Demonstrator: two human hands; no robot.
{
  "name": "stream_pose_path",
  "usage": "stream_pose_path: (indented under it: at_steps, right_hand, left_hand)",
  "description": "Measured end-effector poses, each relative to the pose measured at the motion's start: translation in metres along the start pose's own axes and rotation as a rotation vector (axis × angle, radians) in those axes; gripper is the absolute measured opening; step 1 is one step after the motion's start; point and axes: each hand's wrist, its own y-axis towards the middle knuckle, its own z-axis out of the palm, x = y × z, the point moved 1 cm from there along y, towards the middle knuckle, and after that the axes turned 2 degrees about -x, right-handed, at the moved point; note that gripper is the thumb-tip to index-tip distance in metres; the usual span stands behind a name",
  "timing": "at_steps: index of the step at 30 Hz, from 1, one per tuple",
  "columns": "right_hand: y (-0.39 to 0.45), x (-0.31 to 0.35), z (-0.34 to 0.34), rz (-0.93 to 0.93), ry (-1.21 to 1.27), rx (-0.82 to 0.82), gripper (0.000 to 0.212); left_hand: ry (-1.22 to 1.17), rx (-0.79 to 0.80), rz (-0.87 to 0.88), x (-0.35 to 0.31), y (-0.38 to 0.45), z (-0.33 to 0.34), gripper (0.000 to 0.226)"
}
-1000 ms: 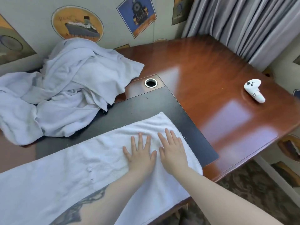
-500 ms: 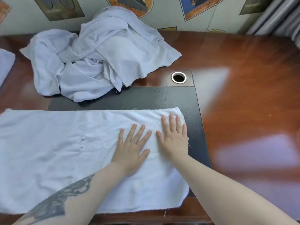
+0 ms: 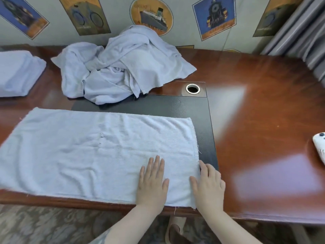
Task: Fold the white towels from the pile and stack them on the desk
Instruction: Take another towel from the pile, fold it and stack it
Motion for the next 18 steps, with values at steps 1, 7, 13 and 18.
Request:
stream_pose_path:
  at_steps: [1, 7, 13, 18]
  right_hand:
    - [-0.005, 0.005, 0.000, -0.007, -0.027, -0.016, 0.059]
    - [-0.040, 0.051, 0.025, -0.344, -0.038, 0.231, 0.058]
    - [-0.070, 0.108, 0.025, -0.392, -0.031, 0.203, 0.058]
    - [-0.073, 0.145, 0.034, -0.464, -0.043, 0.297, 0.057]
  left_hand:
    - [0.004, 0.023, -0.006, 0.001, -0.009, 0.003, 0.063]
    - [-0.002, 0.050, -0.081, 0.025, -0.043, 0.006, 0.064]
    - [0.059, 0.057, -0.158, 0.058, -0.056, -0.003, 0.073]
    - [0.037, 0.044, -0.222, 0.094, -0.052, -0.015, 0.073]
